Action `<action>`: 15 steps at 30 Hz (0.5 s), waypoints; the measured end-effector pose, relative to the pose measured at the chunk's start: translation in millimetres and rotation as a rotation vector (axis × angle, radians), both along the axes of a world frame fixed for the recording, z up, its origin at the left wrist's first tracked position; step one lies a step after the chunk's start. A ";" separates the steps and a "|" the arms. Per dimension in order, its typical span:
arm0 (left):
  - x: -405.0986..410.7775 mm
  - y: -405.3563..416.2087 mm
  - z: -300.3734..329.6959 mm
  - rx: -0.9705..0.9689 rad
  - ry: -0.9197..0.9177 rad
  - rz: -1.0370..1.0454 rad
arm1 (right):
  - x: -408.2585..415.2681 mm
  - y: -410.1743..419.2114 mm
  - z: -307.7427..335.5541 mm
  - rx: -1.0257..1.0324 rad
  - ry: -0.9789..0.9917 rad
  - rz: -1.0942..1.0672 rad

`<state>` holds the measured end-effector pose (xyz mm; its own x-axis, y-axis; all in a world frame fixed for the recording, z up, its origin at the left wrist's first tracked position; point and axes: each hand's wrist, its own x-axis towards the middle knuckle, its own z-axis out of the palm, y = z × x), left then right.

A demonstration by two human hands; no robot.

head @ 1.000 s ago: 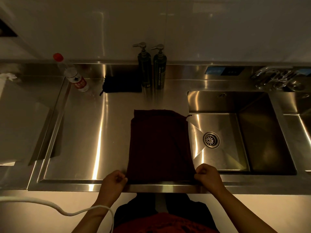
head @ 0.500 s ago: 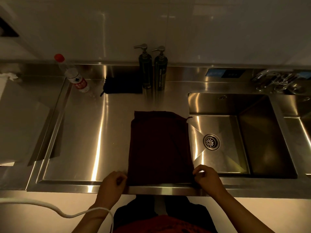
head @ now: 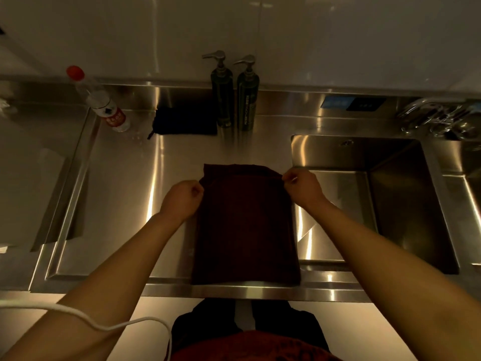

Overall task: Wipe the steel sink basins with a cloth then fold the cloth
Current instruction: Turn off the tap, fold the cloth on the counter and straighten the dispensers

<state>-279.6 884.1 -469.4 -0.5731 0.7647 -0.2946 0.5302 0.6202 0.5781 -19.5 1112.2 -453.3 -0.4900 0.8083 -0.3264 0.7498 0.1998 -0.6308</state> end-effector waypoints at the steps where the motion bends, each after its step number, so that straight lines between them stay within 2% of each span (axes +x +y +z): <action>1: -4.7 9.8 -2.2 -0.006 0.007 -0.005 | -6.6 7.5 -1.8 0.014 -0.005 0.005; 9: -29.4 66.0 -30.2 -0.033 0.083 -0.054 | -25.9 39.0 -31.2 0.082 -0.198 0.117; 15: -30.9 76.9 -41.5 -0.053 0.106 -0.047 | -26.9 37.1 -31.8 -0.001 -0.273 0.158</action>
<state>-310.5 961.0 -510.9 -0.5670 0.7764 -0.2750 0.6156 0.6213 0.4849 -46.4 1149.3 -485.1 -0.5037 0.7290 -0.4635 0.8511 0.3267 -0.4109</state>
